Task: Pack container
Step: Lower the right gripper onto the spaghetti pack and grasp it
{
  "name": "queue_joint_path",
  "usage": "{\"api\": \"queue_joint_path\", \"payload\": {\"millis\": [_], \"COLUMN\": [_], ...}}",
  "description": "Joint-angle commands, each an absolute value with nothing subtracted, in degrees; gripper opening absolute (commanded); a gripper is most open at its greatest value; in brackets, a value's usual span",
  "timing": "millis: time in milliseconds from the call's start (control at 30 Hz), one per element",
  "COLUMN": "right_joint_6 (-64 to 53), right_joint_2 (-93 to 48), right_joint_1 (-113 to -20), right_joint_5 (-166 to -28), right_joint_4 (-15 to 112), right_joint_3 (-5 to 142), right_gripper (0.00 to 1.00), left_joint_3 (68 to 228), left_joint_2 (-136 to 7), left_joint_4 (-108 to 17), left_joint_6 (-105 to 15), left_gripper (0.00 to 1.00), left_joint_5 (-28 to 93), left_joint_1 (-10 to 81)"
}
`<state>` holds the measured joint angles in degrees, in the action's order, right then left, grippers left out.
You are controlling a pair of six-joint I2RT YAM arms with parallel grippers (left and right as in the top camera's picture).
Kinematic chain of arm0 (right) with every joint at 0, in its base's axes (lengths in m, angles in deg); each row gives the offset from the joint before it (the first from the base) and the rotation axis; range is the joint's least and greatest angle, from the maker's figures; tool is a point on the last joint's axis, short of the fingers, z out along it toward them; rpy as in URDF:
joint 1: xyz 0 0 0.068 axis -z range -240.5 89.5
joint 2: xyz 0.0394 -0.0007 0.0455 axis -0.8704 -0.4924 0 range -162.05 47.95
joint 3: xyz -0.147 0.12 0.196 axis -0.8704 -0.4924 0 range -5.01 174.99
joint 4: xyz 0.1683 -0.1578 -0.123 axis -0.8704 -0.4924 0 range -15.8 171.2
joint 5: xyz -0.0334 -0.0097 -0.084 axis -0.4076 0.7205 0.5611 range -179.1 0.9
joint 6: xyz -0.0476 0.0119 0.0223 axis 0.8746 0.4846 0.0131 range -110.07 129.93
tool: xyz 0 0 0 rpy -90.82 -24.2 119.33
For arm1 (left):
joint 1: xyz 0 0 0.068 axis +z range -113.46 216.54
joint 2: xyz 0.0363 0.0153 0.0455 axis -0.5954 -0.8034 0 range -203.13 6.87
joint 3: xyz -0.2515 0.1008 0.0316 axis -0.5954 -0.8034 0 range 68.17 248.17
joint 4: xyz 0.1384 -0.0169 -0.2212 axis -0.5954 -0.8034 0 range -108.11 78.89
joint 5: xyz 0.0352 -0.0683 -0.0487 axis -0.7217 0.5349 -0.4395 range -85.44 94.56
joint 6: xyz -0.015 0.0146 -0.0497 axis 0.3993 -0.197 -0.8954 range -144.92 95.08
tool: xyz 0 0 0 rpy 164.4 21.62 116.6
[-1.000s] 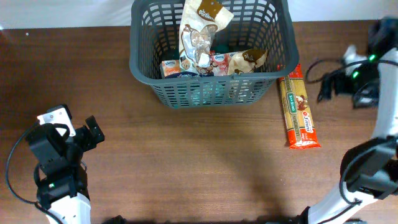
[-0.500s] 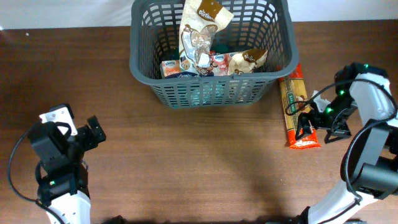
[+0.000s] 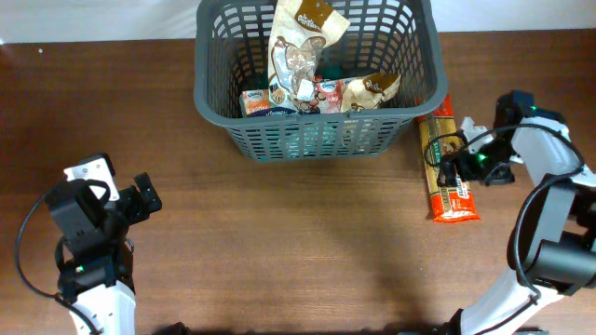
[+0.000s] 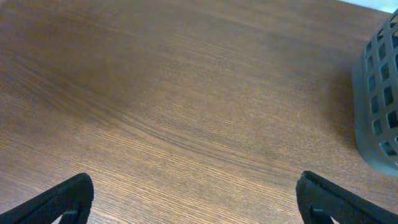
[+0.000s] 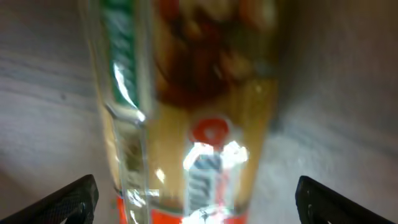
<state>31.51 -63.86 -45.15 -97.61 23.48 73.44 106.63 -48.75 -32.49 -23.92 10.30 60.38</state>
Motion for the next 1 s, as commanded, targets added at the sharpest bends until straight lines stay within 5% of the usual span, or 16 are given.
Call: {"api": "queue_joint_path", "payload": {"millis": [0,967], "right_joint_6": [35.3,33.9], "right_joint_2": [-64.0,-68.2], "right_joint_1": [-48.7,-52.1], "right_joint_5": [-97.7,-88.8], "right_joint_4": [25.2,29.1], "right_joint_3": [73.0,72.9], "right_gripper": [0.99,0.99], "left_joint_3": [106.3,106.3], "left_joint_2": [-49.4,-49.6], "left_joint_4": [-32.3,-32.3], "left_joint_6": [-24.3,-24.3], "left_gripper": [0.99,0.99], "left_joint_5": [10.7,10.8], "left_joint_1": [60.2,60.2]}}
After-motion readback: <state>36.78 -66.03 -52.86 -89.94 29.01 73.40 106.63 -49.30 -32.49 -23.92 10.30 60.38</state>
